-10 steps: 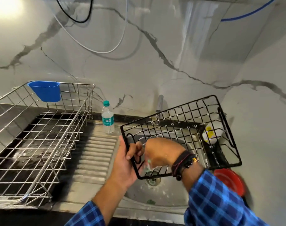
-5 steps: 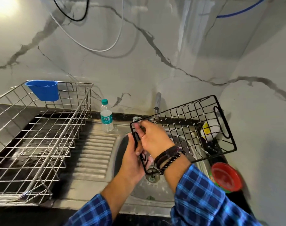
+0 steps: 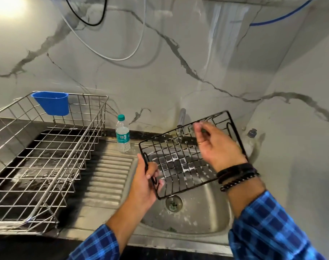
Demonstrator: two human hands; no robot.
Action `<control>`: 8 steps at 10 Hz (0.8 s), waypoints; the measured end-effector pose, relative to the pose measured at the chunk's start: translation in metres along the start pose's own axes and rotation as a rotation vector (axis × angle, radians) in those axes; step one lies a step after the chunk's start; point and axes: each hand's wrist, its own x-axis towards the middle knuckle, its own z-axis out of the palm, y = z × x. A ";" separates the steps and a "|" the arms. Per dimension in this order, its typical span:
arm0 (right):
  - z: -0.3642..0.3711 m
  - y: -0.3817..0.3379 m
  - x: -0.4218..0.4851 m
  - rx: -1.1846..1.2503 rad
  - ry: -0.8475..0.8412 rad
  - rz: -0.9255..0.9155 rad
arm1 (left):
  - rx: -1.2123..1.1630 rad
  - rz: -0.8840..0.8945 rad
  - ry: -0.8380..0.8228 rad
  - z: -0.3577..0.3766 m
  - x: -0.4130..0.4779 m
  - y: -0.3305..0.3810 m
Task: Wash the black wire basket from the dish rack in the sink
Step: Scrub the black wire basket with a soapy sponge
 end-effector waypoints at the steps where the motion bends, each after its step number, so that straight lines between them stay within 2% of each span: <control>1: -0.006 -0.013 -0.035 -0.473 0.033 -0.108 | 0.280 0.173 -0.024 -0.010 0.004 0.018; 2: -0.022 -0.008 -0.049 -0.595 0.133 -0.293 | 0.524 0.351 -0.023 -0.008 0.004 0.031; 3: -0.026 -0.008 -0.038 -1.142 0.206 -0.664 | 0.631 0.404 -0.101 -0.015 0.003 0.029; 4: -0.019 -0.006 -0.018 -1.383 0.000 -0.548 | 0.828 0.463 -0.158 -0.020 0.005 0.019; 5: -0.018 -0.001 -0.011 -1.381 -0.162 -0.296 | 1.179 0.852 -0.295 -0.013 0.003 0.018; 6: -0.014 0.010 -0.018 -1.266 -0.320 -0.252 | 1.445 1.112 -0.467 -0.003 -0.005 0.023; 7: -0.017 0.014 -0.021 -1.305 -0.507 -0.258 | 1.679 1.376 -0.557 -0.006 -0.009 0.014; 8: -0.052 0.015 -0.004 -1.656 -0.463 -0.257 | 1.724 1.509 -0.544 -0.013 -0.011 0.011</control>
